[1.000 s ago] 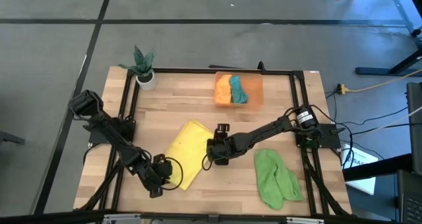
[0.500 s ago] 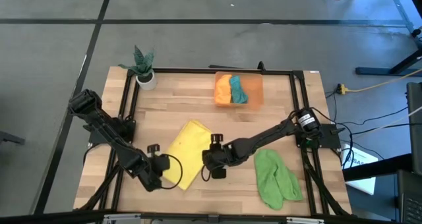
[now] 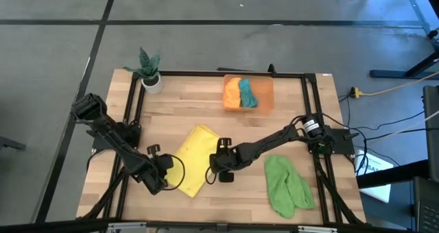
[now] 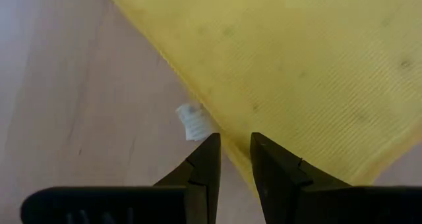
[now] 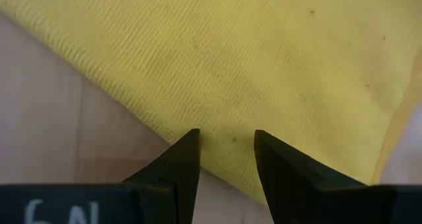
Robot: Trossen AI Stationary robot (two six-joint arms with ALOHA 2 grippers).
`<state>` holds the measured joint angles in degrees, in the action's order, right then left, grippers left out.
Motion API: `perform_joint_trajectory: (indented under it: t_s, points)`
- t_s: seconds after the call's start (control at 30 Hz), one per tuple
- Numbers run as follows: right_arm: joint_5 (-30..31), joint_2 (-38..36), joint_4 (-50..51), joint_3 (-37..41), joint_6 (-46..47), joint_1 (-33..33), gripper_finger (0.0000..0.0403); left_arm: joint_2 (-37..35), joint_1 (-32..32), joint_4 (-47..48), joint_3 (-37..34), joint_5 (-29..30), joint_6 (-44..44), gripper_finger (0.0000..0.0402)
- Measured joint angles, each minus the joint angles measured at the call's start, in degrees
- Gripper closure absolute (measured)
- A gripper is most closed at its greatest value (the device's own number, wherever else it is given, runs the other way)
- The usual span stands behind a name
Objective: Roll microfiber towels into tight, uniform cylinder then place into a basket
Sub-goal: Roll the yellow microfiber towel
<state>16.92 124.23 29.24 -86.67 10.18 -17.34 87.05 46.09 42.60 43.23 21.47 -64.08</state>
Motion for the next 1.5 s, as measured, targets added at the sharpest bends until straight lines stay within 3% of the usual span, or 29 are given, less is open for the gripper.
perform_joint_trajectory:
  t_s: [0.2, 0.5, 1.13, 1.27, 1.5]
  points:
    - [-1.0, 0.5, 0.5, -0.1, -0.1, 0.8, 0.0257, 0.0, -0.1, -2.6, -2.0, -2.0, -0.4, 0.0325]
    - [1.1, 0.4, 3.1, -0.2, -1.6, 2.2, 0.0257, -0.3, 0.2, -15.1, -5.4, -2.4, 0.1, 0.0325]
    - [12.4, 0.7, 1.6, 0.0, -6.3, 5.9, 0.0257, 0.0, 0.1, -19.7, -5.4, -3.0, 0.3, 0.0325]
    - [16.8, 0.5, 2.7, -0.4, -12.1, 3.6, 0.0257, 0.0, 0.2, -19.7, -5.4, -2.9, 2.3, 0.0325]
    - [17.7, -1.6, 3.0, -1.9, -16.6, -3.5, 0.0257, 0.0, 1.5, -18.8, -3.8, -1.8, 3.6, 0.0325]
